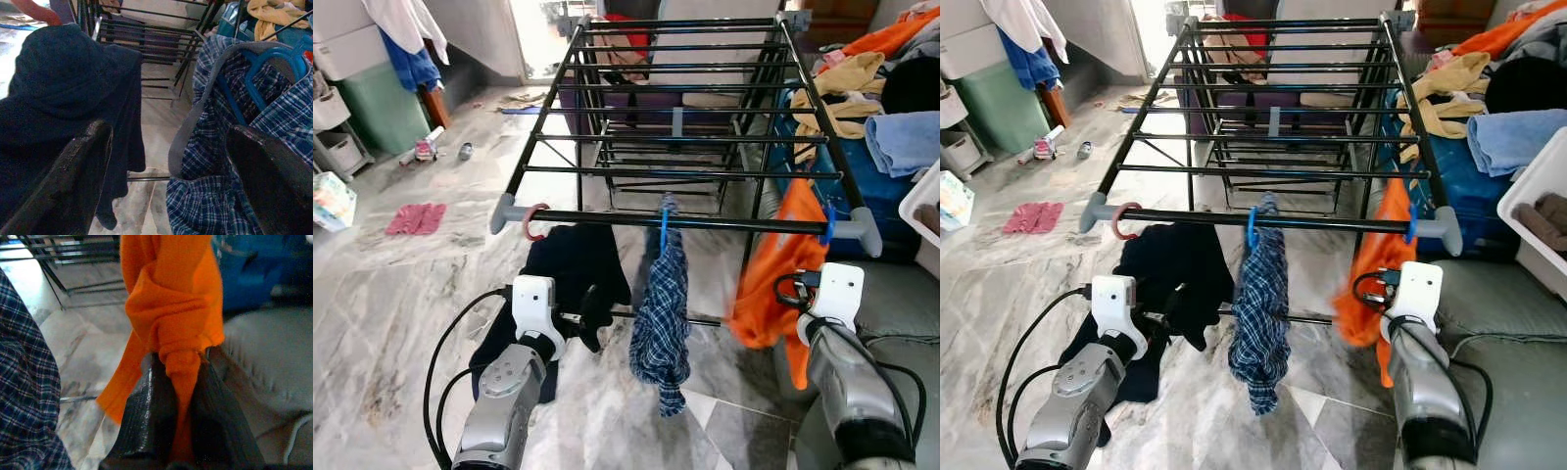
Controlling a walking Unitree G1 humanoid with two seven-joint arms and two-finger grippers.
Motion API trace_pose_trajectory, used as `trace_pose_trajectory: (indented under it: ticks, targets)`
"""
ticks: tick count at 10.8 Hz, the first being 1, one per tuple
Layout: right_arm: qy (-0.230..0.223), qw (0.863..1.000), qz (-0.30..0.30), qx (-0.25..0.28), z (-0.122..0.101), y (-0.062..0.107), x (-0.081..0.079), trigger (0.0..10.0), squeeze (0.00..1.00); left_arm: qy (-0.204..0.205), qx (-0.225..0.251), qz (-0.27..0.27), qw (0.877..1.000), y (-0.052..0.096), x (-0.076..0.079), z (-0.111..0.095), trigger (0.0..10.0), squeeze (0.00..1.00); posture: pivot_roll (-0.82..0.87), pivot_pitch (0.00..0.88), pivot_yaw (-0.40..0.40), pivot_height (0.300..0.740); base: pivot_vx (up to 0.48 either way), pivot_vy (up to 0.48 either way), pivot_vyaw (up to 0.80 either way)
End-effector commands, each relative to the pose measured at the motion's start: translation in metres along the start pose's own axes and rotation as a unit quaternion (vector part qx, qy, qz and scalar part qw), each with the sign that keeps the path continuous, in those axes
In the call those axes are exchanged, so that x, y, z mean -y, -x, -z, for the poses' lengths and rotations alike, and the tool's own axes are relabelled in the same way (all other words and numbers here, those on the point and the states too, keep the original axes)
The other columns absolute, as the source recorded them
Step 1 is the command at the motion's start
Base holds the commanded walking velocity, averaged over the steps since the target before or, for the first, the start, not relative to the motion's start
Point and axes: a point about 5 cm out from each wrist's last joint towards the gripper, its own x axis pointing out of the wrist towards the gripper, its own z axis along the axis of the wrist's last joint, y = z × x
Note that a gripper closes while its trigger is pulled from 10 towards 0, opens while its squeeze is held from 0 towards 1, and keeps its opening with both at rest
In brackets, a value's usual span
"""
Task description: Hang hanger
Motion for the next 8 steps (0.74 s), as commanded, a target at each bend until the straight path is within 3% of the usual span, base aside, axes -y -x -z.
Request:
trace_pose_trajectory:
  ticks: [1,6,8]
  targets:
    - [-0.02,1.0,0.016,-0.005,-0.006,-0.004,0.007,10.0,0.0,-0.005,-0.009,-0.003,1.0,0.001,-0.003,0.001,10.0,0.0,-0.03,0.0,0.06,0.74,0.0,0.0,0.0]
    - [-0.025,0.994,-0.051,-0.088,0.028,0.0,-0.008,10.0,0.0,-0.01,-0.021,0.007,1.0,0.0,-0.002,0.003,10.0,0.0,-0.03,0.0,0.068,0.74,0.0,0.0,0.0]
    - [-0.006,0.994,-0.076,-0.08,0.02,-0.004,-0.011,10.0,0.0,-0.011,-0.024,0.007,1.0,0.0,-0.002,0.004,10.0,0.0,-0.03,0.0,0.068,0.74,0.0,0.0,0.0]
